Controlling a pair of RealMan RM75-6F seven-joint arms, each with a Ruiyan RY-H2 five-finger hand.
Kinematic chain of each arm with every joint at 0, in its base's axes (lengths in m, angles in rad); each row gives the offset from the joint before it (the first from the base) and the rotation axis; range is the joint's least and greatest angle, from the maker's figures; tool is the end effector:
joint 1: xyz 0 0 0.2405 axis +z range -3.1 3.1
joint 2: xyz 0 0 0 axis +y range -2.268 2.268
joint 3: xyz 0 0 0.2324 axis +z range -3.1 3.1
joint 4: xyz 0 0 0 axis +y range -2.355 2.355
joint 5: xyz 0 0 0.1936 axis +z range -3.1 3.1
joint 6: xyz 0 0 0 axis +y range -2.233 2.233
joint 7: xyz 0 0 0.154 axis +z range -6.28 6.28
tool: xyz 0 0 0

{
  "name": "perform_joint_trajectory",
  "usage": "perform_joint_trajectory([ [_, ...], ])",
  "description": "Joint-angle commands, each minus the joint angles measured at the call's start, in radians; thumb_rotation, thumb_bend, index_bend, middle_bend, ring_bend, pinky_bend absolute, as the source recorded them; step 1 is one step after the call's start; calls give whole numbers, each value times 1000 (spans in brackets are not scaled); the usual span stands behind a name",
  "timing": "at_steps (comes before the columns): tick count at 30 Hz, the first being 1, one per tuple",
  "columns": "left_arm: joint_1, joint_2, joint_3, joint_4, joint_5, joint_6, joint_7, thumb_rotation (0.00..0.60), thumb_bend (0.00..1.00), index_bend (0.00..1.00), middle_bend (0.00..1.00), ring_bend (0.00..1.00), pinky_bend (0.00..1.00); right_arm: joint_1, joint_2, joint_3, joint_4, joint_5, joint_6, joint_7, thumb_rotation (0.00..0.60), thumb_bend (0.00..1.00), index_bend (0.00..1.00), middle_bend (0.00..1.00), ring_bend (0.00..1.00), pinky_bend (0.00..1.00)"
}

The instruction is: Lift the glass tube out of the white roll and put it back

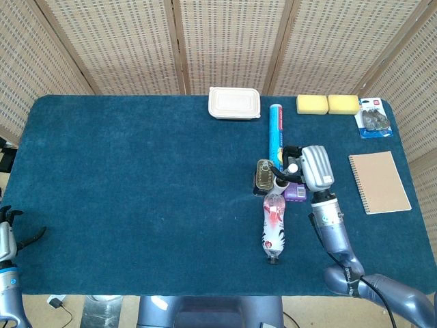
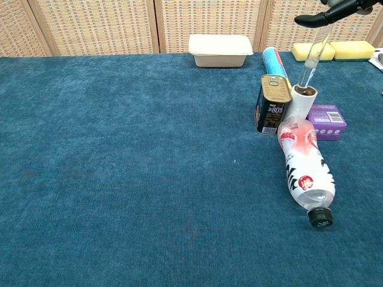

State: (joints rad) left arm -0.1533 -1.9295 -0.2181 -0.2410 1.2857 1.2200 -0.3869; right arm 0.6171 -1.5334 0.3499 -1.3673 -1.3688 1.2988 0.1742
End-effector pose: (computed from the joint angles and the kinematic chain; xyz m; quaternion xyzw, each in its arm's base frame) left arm -0.4281 0.2075 0.0819 -0.4572 -0.4354 -0.2868 0.7205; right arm -0.1333 -0.3562 0.0915 0.5437 -0.3786 0.6229 0.4160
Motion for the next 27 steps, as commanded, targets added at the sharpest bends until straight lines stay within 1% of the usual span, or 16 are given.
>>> perform_joint_trajectory([
  [1, 0, 0, 0, 0, 0, 0, 0, 322, 30, 317, 175, 79, 195, 1, 11, -1, -13, -10, 11, -17, 600, 260, 794, 925, 1000, 927],
  [11, -1, 0, 1, 0, 1, 0, 2, 320, 29, 317, 175, 79, 195, -4, 88, 7, -95, -28, 27, -79, 600, 260, 794, 926, 1000, 928],
  [18, -2, 1, 2, 0, 2, -1, 2, 316, 29, 317, 176, 79, 195, -20, 141, -21, -205, -41, 2, -39, 600, 266, 794, 935, 1000, 934],
  [22, -2, 1, 3, 0, 3, -2, 1, 320, 28, 317, 175, 79, 195, -30, 173, -49, -248, -67, -6, -38, 600, 294, 794, 958, 1000, 947],
  [24, -2, 1, 3, -1, 3, -2, 1, 325, 28, 317, 175, 79, 195, -38, 204, -60, -284, -78, -11, -32, 600, 304, 794, 972, 1000, 954],
  [26, -2, 2, 3, -1, 3, -2, 0, 324, 29, 317, 175, 79, 195, -44, 247, -59, -313, -79, -20, -29, 600, 312, 794, 984, 1000, 960],
  [27, -2, 2, 4, -1, 4, -2, 0, 322, 29, 317, 175, 79, 195, -45, 262, -51, -318, -69, -20, -31, 600, 313, 794, 985, 1000, 961],
])
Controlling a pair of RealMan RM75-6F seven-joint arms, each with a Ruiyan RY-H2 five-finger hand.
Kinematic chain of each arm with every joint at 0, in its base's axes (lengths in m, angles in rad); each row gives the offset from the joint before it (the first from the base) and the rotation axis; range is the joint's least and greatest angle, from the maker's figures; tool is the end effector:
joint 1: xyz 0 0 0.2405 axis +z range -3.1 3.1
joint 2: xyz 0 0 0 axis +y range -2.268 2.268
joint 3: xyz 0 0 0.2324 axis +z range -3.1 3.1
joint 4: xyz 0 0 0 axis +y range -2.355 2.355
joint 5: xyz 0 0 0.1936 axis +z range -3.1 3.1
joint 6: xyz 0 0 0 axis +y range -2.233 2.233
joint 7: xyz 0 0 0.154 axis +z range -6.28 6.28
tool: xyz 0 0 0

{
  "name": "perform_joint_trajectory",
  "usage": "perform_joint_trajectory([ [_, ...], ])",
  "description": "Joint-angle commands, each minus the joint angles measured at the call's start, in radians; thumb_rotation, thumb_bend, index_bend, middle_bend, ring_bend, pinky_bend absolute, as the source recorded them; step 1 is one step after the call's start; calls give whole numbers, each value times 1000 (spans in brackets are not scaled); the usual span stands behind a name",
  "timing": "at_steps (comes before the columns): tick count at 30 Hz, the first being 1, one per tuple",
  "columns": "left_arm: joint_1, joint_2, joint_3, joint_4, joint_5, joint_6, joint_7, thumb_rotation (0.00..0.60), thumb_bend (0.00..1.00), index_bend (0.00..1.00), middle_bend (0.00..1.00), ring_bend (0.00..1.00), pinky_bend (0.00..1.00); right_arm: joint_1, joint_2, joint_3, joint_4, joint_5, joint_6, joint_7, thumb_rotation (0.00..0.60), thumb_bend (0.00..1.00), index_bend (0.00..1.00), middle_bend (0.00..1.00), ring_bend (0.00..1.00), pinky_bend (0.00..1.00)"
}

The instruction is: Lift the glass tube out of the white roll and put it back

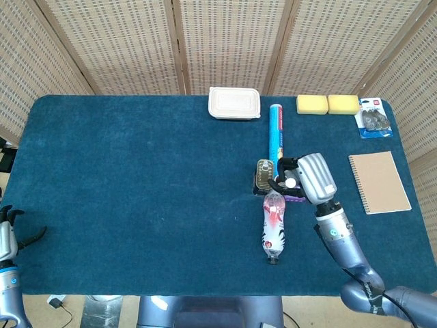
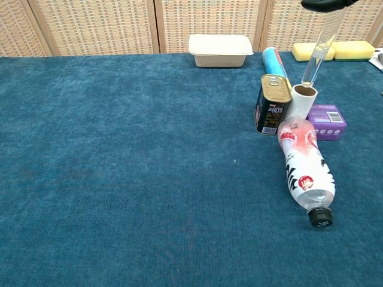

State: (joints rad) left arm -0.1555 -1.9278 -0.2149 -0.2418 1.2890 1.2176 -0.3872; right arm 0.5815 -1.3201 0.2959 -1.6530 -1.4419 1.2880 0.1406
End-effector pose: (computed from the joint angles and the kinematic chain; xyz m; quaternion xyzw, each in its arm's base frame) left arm -0.4277 0.2086 0.0815 -0.4605 -0.4353 -0.2864 0.7186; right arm -0.1109 -0.3236 0.1195 0.5960 -0.3624 0.6147 0.3681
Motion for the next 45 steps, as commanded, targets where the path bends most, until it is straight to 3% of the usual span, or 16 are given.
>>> perform_joint_trajectory([
  [1, 0, 0, 1, 0, 1, 1, -1, 321, 30, 317, 175, 79, 195, -10, 59, 18, -31, 23, -9, -4, 600, 315, 794, 987, 1000, 961],
  [9, -2, 1, 3, -1, 3, 1, -2, 324, 29, 316, 176, 79, 195, 7, 89, 116, 65, 216, -37, -71, 600, 326, 794, 989, 1000, 962],
  [11, -3, 1, 2, -1, 3, -1, -2, 326, 29, 317, 176, 79, 196, -9, 103, 89, 41, 187, -39, -55, 600, 328, 794, 989, 1000, 962],
  [16, -3, -1, 2, -1, 3, 4, 1, 322, 29, 316, 176, 79, 196, -77, 197, -10, -55, -18, 11, 40, 600, 330, 794, 989, 1000, 962],
  [18, -2, -1, 2, -1, 3, 7, 0, 327, 30, 316, 175, 79, 196, -75, 197, 18, -22, 7, 30, 28, 600, 330, 794, 989, 1000, 962],
  [21, -1, -1, 3, -2, 5, 10, -2, 326, 29, 317, 175, 79, 196, -48, 169, 95, 76, 152, 17, -23, 600, 330, 794, 989, 1000, 962],
  [24, -3, 0, 3, -2, 4, 6, -3, 325, 29, 317, 175, 79, 197, -35, 142, 129, 131, 251, 1, -65, 600, 331, 794, 989, 1000, 962],
  [26, -5, 0, 3, -1, 4, 0, -2, 325, 30, 317, 175, 79, 197, -67, 156, 89, 63, 184, 20, -7, 600, 331, 794, 989, 1000, 962],
  [29, -6, 0, 2, 0, 3, 0, -1, 326, 29, 317, 175, 79, 197, -116, 196, -14, -19, -3, 52, 75, 600, 331, 794, 989, 1000, 961],
  [33, -4, -2, 0, -1, 2, 8, -3, 324, 29, 317, 176, 79, 198, -91, 182, 33, 77, 80, 20, 94, 600, 332, 797, 989, 1000, 961],
  [37, -1, -2, 2, -3, 4, 15, -13, 327, 29, 316, 176, 79, 198, -62, 140, 93, 157, 232, -5, -7, 600, 333, 797, 992, 1000, 962],
  [42, -8, 1, 3, -2, 5, 3, -18, 335, 29, 317, 176, 79, 198, -111, 172, -22, 31, 3, 72, 34, 600, 333, 798, 992, 1000, 961],
  [45, -6, 1, 4, -3, 7, 9, -26, 339, 29, 317, 176, 79, 198, -92, 172, 39, 51, 91, 58, 34, 600, 333, 802, 993, 1000, 962],
])
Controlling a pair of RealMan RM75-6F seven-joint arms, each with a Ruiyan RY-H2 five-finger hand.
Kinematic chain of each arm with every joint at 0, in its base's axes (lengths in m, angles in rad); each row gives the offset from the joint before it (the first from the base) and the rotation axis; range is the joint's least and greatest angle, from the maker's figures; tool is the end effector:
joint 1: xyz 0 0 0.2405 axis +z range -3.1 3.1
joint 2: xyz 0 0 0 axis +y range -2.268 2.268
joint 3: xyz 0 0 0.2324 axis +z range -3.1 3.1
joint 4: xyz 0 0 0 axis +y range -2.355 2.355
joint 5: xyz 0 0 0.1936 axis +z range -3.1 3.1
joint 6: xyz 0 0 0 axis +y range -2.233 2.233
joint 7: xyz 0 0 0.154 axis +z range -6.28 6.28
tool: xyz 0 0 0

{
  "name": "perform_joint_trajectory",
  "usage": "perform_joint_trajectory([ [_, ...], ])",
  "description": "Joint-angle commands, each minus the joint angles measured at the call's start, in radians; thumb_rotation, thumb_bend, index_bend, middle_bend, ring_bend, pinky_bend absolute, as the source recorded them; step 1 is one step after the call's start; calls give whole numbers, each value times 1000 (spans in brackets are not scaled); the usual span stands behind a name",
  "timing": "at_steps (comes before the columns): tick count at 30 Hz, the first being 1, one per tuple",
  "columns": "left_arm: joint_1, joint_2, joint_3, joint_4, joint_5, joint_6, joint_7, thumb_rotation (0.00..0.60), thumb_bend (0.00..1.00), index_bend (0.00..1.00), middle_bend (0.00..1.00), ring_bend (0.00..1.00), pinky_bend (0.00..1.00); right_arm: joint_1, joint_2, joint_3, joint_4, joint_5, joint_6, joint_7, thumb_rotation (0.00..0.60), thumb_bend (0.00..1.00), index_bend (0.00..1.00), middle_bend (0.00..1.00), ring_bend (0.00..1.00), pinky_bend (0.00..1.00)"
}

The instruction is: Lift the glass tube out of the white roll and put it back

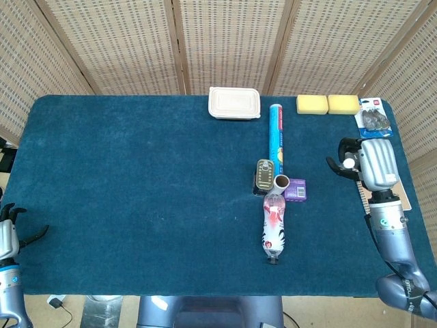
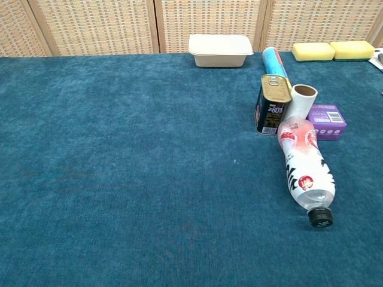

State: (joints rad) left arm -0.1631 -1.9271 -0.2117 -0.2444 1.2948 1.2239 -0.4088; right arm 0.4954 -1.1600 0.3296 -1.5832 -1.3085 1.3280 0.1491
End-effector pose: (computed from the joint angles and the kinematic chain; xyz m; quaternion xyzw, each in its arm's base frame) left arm -0.4245 0.2124 0.0809 -0.4612 -0.4362 -0.2989 0.7125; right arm -0.1763 -0.3356 0.1900 0.5470 -0.3430 0.5749 0.5026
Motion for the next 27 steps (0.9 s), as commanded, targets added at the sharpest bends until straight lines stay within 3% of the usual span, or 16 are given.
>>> perform_joint_trajectory([
  [1, 2, 0, 1, -1, 1, 3, -8, 344, 29, 317, 175, 79, 198, 6, 6, 31, -3, 10, -1, 12, 600, 333, 803, 993, 1000, 962],
  [3, 2, 1, 2, -1, 2, 3, -12, 346, 29, 317, 176, 80, 198, 28, -8, 73, 34, 116, -32, -42, 600, 333, 804, 994, 1000, 962],
  [5, 0, 1, 2, 1, 2, -2, -12, 342, 29, 317, 176, 79, 198, 32, -16, 76, 15, 130, -27, -74, 600, 333, 804, 994, 1000, 962],
  [7, -4, 1, 0, 2, 0, -9, -6, 339, 30, 317, 176, 79, 198, -4, 13, -7, -88, -19, -18, -8, 600, 333, 804, 994, 1000, 962],
  [10, -4, -1, -1, 4, -1, -7, -1, 352, 29, 317, 175, 79, 198, -29, 37, -64, -85, -146, 13, 40, 600, 333, 806, 994, 1000, 962],
  [12, -2, -1, -1, 3, -1, -4, -3, 366, 29, 317, 175, 79, 198, -22, 29, -46, -52, -120, 11, 48, 600, 333, 807, 994, 1000, 962],
  [15, 1, 0, 1, 1, 1, 3, -9, 368, 30, 317, 175, 79, 198, 23, -8, 46, 53, 72, -51, 9, 600, 334, 809, 994, 1000, 962],
  [18, -1, 0, 1, 2, 1, -1, -8, 367, 28, 317, 176, 79, 198, 38, -42, 63, 89, 120, -41, -61, 600, 333, 809, 995, 1000, 963],
  [21, -5, -1, 0, 4, -1, -10, -1, 363, 29, 317, 175, 79, 198, -1, -25, -41, -20, -49, -14, -7, 600, 334, 810, 995, 1000, 963],
  [24, -4, -1, -2, 3, -2, -6, 0, 369, 30, 317, 175, 80, 198, -19, 8, -108, -27, -164, -13, 41, 600, 333, 810, 995, 1000, 963],
  [27, 1, -1, 0, 2, 0, 2, -7, 373, 29, 317, 176, 79, 198, -10, -20, -94, 82, -127, -25, -18, 600, 333, 809, 995, 1000, 963],
])
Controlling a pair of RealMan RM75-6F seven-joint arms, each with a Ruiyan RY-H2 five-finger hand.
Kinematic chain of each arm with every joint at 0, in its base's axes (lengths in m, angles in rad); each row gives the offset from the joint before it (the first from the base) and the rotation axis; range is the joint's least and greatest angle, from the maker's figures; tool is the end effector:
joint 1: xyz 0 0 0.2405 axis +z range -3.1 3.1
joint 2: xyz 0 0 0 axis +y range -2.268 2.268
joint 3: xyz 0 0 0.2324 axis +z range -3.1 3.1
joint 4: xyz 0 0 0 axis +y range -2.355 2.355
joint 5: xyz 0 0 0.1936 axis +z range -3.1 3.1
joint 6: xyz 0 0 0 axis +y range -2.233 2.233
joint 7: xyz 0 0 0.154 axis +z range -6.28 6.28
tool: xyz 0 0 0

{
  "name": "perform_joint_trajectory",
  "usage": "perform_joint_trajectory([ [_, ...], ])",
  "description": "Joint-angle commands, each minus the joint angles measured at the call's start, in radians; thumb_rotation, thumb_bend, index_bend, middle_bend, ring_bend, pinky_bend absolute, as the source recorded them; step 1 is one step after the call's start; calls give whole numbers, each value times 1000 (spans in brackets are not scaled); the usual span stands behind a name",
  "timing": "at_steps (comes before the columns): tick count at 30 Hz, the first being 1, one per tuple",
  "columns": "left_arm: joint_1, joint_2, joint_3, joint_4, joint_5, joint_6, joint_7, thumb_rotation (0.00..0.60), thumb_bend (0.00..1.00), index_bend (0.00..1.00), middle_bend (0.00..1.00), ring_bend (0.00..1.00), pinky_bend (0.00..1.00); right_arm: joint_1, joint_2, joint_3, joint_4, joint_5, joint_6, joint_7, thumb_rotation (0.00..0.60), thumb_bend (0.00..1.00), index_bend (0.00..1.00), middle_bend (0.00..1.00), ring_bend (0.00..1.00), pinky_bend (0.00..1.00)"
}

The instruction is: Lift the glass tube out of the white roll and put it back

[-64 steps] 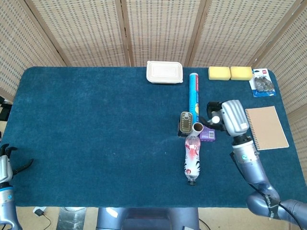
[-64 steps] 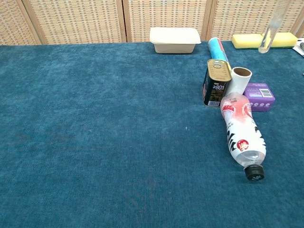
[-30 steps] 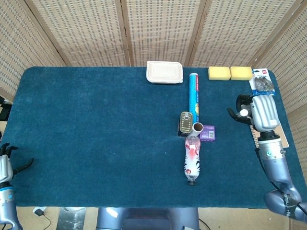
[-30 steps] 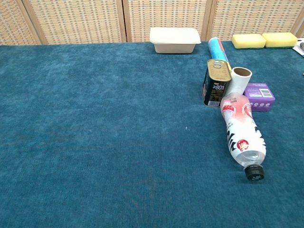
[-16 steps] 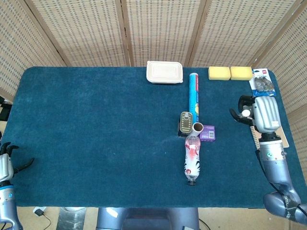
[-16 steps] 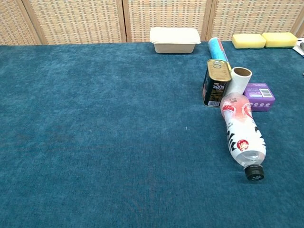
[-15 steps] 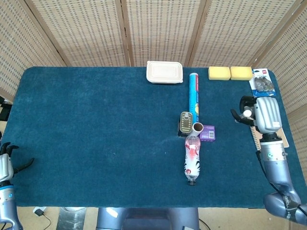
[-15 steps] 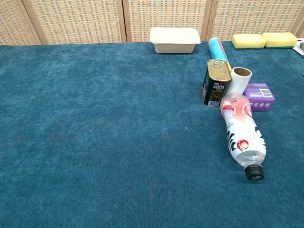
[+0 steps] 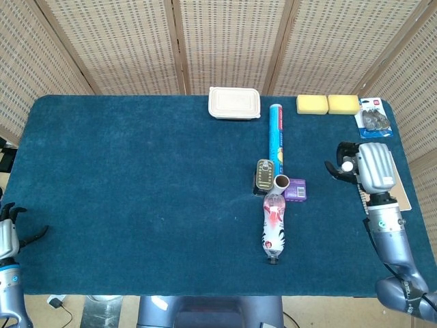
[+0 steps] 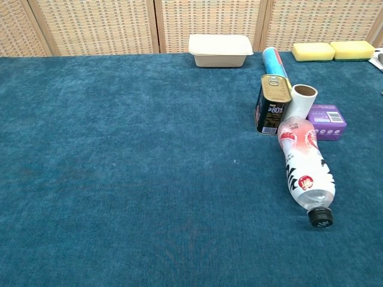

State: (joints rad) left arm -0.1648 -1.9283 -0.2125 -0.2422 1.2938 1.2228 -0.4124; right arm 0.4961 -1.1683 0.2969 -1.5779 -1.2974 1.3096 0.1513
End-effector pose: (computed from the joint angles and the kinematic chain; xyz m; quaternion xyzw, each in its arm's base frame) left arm -0.4245 0.2130 0.0809 -0.4601 -0.4369 -0.3002 0.7123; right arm -0.1840 -0.3331 0.1796 0.5551 -0.3611 0.5579 0.5002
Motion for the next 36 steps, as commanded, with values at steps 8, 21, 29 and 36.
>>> perform_joint_trajectory([
  [8, -4, 0, 1, 2, 1, -6, 3, 379, 29, 317, 175, 79, 198, -23, -68, -85, 244, -172, 52, -24, 600, 333, 810, 994, 1000, 962],
  [21, -4, 0, 0, 1, -1, -9, 5, 380, 30, 316, 176, 79, 198, -11, -7, -83, 88, -137, -51, 3, 600, 333, 810, 995, 1000, 962],
  [29, 3, 2, 3, -1, 3, 2, -9, 379, 29, 316, 176, 79, 198, 32, -26, 94, 188, 178, -118, 1, 600, 334, 811, 998, 1000, 962],
  [36, -2, -1, 1, 2, 0, -3, 5, 382, 29, 317, 175, 80, 198, -42, 43, -91, 35, -222, -23, 75, 600, 333, 811, 998, 1000, 961],
])
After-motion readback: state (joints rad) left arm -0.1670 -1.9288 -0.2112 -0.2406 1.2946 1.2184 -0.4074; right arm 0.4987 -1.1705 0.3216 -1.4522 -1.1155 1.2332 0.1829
